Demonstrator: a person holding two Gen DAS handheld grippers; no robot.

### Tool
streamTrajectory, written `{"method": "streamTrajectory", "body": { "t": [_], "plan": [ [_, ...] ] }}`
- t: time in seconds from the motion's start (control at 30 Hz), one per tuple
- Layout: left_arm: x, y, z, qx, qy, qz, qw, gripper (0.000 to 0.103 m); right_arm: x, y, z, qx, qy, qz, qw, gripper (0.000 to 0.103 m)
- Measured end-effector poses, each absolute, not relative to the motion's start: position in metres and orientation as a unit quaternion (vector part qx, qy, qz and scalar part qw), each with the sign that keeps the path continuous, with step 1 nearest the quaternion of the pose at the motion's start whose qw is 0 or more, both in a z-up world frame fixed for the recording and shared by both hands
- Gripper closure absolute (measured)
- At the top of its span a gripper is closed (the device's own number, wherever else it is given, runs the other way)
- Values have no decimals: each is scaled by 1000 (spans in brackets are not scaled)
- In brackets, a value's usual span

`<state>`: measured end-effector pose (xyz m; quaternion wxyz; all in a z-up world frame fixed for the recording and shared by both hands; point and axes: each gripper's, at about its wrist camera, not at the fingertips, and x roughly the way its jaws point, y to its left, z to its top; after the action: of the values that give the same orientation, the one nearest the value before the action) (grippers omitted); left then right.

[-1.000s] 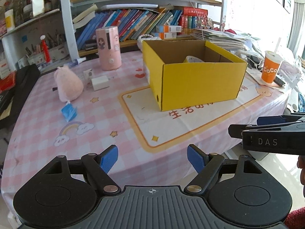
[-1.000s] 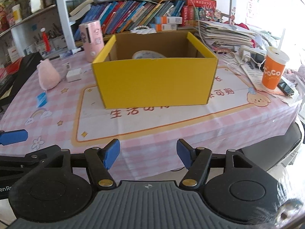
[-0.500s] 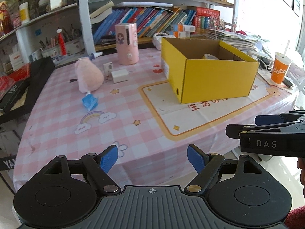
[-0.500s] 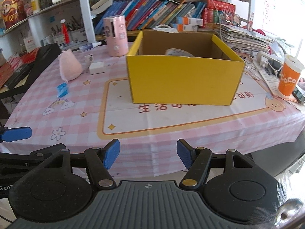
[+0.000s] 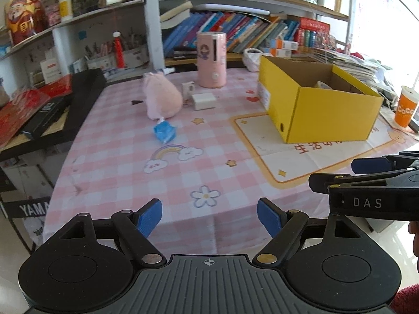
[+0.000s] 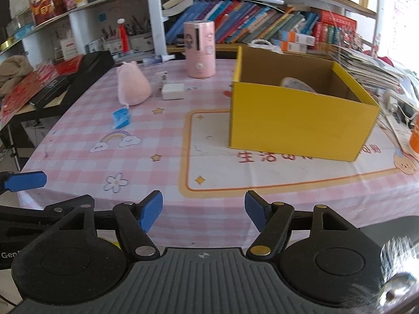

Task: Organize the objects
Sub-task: 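Move the left gripper toward the blue packet while the right gripper approaches the white charger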

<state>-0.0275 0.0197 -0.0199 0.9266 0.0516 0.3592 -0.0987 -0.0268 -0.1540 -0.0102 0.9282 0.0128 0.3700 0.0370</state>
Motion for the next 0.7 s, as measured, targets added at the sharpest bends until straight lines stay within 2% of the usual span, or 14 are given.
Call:
{"method": "streamTrajectory", "body": {
  "t": [0.3, 0.43, 0.7],
  "plan": [
    [-28, 40, -17, 44, 354, -84, 931, 20, -21, -130, -7, 2, 365, 56, 929, 34],
    [-28, 44, -16, 40, 350, -81, 932, 14, -20, -124, -6, -4, 364, 61, 929, 33],
    [-18, 43, -18, 44, 354, -82, 931, 14, -12, -120, -7, -3, 366, 64, 929, 33]
  ]
}}
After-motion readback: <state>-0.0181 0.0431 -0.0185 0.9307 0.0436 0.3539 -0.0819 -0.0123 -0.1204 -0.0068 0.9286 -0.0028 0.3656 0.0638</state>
